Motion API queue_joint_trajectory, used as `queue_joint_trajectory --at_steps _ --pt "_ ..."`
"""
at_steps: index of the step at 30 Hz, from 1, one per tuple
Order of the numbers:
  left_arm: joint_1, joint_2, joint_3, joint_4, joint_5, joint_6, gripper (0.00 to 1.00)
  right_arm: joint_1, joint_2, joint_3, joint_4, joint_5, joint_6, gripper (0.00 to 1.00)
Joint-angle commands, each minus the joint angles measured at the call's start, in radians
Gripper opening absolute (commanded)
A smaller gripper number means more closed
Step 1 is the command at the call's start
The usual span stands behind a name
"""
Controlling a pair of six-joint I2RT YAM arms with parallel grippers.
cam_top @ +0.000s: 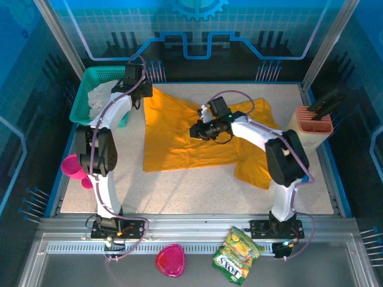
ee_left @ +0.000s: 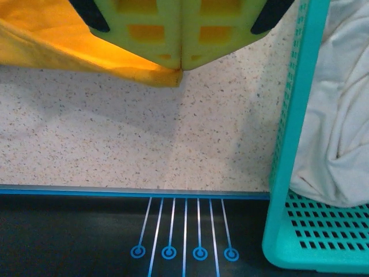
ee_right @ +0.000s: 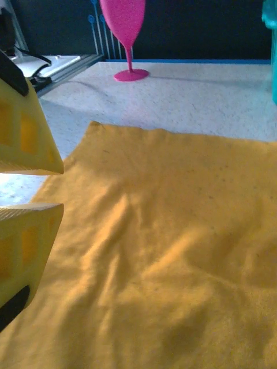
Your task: Fold and stack the t-shirts
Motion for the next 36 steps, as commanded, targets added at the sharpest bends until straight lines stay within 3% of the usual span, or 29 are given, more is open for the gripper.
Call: queue_joint_trajectory --at_steps 1,10,15,24,36 --pt "-0.004 0.027 -0.009 0.082 -0.024 0.046 0.00 0.003 0.071 0.080 0.092 0.005 0.060 0.21" --pt "-0.004 0.024 -0.053 0.169 -0.024 0.055 0.00 0.009 0.298 0.330 0.176 0.131 0.125 0.22" --pt "-0.004 -0.008 -0.103 0.190 -0.039 0.069 0.00 0.005 0.374 0.449 0.175 0.126 0.137 0.23" --pt "-0.008 -0.133 -0.295 0.277 -0.073 0.045 0.00 0.004 0.370 0.474 0.278 0.057 0.245 0.36" --pt "-0.081 -0.223 -0.504 0.305 -0.196 0.036 0.00 0.017 0.457 0.508 0.364 0.048 0.360 0.30"
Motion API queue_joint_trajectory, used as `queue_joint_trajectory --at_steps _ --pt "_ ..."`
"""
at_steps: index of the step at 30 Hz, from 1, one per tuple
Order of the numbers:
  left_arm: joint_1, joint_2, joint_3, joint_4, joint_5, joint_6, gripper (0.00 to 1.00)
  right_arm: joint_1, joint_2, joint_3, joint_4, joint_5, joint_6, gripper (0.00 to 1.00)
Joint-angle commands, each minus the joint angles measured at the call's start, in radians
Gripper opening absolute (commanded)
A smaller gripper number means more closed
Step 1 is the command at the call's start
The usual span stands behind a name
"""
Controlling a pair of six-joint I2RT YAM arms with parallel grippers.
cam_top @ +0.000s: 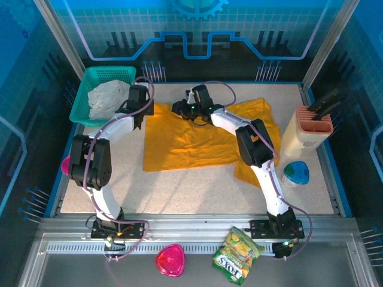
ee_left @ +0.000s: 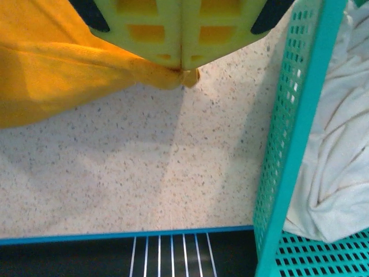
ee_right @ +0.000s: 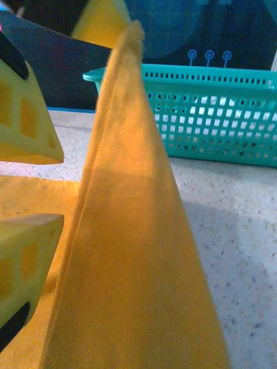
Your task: Fold and stack the t-shirts
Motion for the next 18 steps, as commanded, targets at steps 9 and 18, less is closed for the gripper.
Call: queue_joint_trajectory --at_steps 9,18 --pt "-0.077 0.048 -0.042 0.024 -0.276 0.098 0.00 0.023 0.086 0.083 0.035 -0.010 0.057 0.28" --pt "-0.077 0.139 -0.045 0.056 -0.429 0.222 0.00 0.017 0.203 0.228 -0.034 0.011 0.061 0.28"
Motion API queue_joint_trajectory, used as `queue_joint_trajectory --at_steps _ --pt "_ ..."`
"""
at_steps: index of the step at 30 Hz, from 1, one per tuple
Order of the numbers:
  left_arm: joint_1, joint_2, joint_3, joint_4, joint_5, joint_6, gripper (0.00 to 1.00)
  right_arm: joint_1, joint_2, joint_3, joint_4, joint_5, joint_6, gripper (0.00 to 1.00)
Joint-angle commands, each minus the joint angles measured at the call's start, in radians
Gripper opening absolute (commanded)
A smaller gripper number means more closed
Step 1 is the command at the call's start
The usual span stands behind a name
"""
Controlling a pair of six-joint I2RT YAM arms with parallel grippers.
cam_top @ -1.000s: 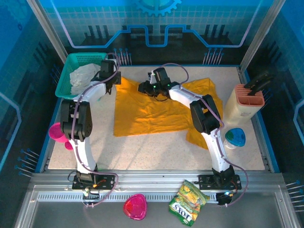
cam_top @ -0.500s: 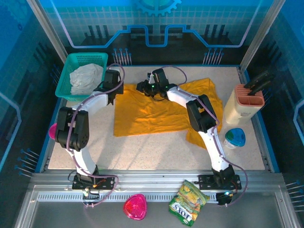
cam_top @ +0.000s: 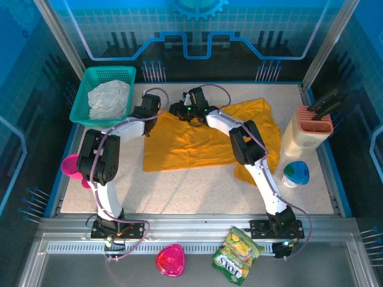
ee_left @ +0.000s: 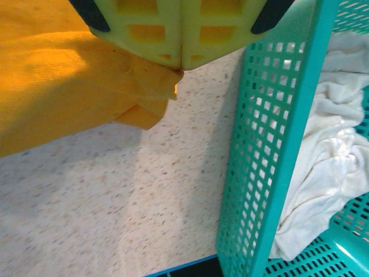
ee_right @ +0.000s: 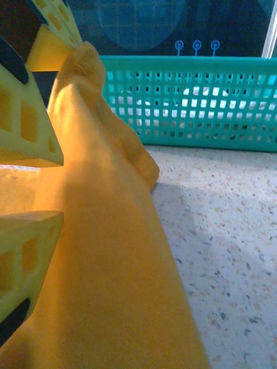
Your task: Fold and stack the t-shirts
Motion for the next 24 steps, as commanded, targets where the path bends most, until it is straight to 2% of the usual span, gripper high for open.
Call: queue_joint_trajectory --at_steps 1,3,4,9,12,13,16,19,22,24 --pt "0.000 0.051 -0.004 0.029 -0.110 0.084 0.00 0.009 0.041 0.059 -0.037 0.011 0.010 0.28" --pt "0.000 0.077 0.015 0.018 -0.136 0.098 0.00 0.009 0.043 0.059 -0.044 0.015 0.010 0.27" --pt "-0.001 0.082 0.018 0.012 -0.144 0.097 0.03 0.008 0.042 0.054 -0.046 0.018 0.008 0.27" --pt "-0.034 0.018 -0.066 0.093 -0.163 0.103 0.44 0.009 0.012 0.010 -0.046 0.029 0.000 0.27" --pt "-0.060 -0.033 -0.104 0.128 -0.177 0.116 0.61 0.008 -0.014 -0.020 -0.052 0.040 -0.007 0.27" --pt "-0.064 -0.046 -0.104 0.125 -0.176 0.117 0.64 0.006 -0.020 -0.026 -0.055 0.042 -0.009 0.27" --pt "-0.070 -0.068 -0.075 0.076 -0.171 0.097 0.67 0.006 -0.040 -0.040 -0.071 0.047 -0.017 0.27" --pt "-0.069 -0.059 -0.005 -0.001 -0.176 0.062 0.64 0.006 -0.068 -0.046 -0.129 0.065 -0.038 0.27" --pt "-0.069 -0.015 0.097 -0.103 -0.148 0.027 0.57 0.005 -0.110 -0.069 -0.184 0.093 -0.064 0.27" --pt "-0.069 0.044 0.184 -0.174 -0.137 0.002 0.47 0.003 -0.143 -0.095 -0.207 0.105 -0.079 0.28"
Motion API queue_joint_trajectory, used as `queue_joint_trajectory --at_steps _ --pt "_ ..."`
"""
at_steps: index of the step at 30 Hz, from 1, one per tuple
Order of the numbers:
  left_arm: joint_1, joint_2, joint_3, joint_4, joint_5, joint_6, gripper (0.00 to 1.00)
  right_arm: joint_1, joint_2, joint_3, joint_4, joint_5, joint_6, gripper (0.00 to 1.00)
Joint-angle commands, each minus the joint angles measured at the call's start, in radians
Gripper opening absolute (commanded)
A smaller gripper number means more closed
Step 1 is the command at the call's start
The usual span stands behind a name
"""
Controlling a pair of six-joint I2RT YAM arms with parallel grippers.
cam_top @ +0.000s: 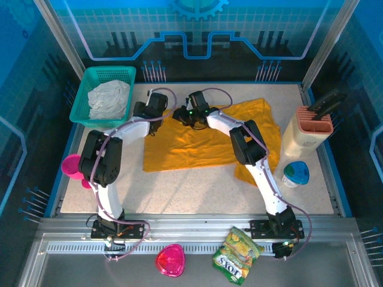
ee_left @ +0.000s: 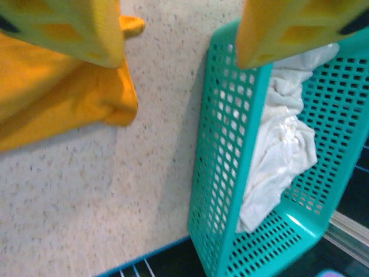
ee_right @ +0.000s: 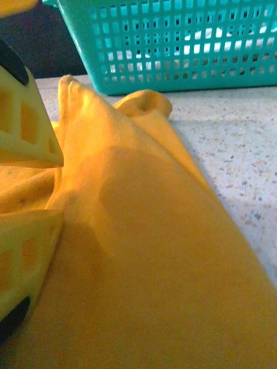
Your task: Fold and stack the t-shirts
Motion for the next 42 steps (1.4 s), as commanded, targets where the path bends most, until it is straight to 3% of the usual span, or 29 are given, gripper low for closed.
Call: queue_joint_trajectory --at_steps 1,6,9,13,24,28,32,35,39,42 --pt "0.004 0.084 0.141 -0.153 0.013 -0.059 0.38 0.001 -0.105 -0.031 -0.081 0.038 -0.050 0.28" --pt "0.022 0.302 0.440 -0.391 0.048 -0.148 0.09 -0.010 -0.194 -0.081 -0.154 0.044 -0.100 0.28" --pt "0.033 0.422 0.601 -0.515 0.070 -0.187 0.00 -0.013 -0.272 -0.127 -0.206 0.065 -0.156 0.27" --pt "0.040 0.523 0.726 -0.627 0.105 -0.218 0.00 -0.022 -0.395 -0.249 -0.246 0.115 -0.228 0.26" --pt "0.030 0.543 0.722 -0.773 0.263 -0.235 0.00 -0.089 -0.818 -0.699 -0.240 0.257 -0.344 0.25" --pt "0.014 0.515 0.654 -0.753 0.239 -0.237 0.00 -0.127 -0.930 -0.785 -0.253 0.267 -0.364 0.25" --pt "0.012 0.499 0.644 -0.757 0.137 -0.267 0.00 -0.157 -1.008 -0.820 -0.280 0.259 -0.384 0.25" --pt "0.012 0.397 0.588 -0.737 0.104 -0.316 0.00 -0.169 -1.082 -0.825 -0.336 0.280 -0.434 0.26" --pt "0.012 0.199 0.530 -0.828 0.113 -0.438 0.14 -0.198 -1.204 -0.820 -0.457 0.312 -0.537 0.30" --pt "0.012 0.047 0.460 -0.954 0.230 -0.556 0.21 -0.235 -1.297 -0.816 -0.578 0.338 -0.620 0.32"
